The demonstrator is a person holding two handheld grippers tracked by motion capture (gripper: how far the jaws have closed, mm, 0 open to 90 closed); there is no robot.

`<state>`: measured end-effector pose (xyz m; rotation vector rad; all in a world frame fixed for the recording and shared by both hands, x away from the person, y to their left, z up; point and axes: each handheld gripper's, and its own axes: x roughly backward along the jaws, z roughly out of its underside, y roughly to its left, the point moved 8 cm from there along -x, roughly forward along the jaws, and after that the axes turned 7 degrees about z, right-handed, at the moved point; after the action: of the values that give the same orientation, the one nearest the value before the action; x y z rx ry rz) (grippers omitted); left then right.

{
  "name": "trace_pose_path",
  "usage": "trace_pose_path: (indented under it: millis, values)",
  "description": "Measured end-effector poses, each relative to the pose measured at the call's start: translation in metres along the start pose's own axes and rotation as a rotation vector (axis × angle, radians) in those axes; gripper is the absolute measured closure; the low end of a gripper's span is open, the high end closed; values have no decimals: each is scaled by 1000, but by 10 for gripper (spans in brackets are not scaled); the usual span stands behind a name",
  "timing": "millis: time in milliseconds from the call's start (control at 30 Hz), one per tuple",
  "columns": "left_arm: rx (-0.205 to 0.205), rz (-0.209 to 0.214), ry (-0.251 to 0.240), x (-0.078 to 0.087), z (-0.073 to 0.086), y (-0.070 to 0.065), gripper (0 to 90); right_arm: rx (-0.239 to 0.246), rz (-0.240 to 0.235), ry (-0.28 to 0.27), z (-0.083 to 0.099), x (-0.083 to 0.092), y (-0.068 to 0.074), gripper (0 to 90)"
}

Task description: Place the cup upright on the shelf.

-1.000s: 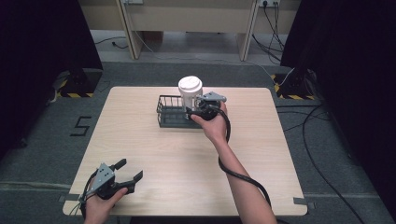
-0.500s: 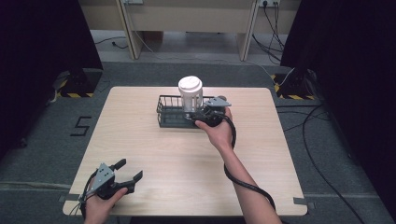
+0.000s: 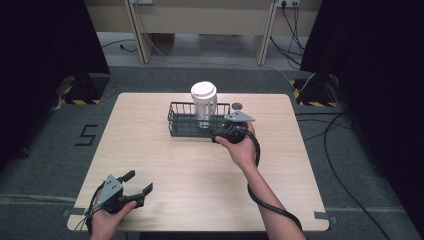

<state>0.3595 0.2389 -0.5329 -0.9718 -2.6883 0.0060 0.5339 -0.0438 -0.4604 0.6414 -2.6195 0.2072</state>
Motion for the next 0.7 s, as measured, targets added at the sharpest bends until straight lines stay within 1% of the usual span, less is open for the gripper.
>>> trace_pose_path:
  millis: [367, 700]
  values:
    - [0, 1, 1, 0, 0, 0, 156, 18, -8, 14, 14, 18, -3, 159]
    - [-4, 0, 7, 0, 1, 0, 156, 23, -7, 31, 33, 35, -8, 158]
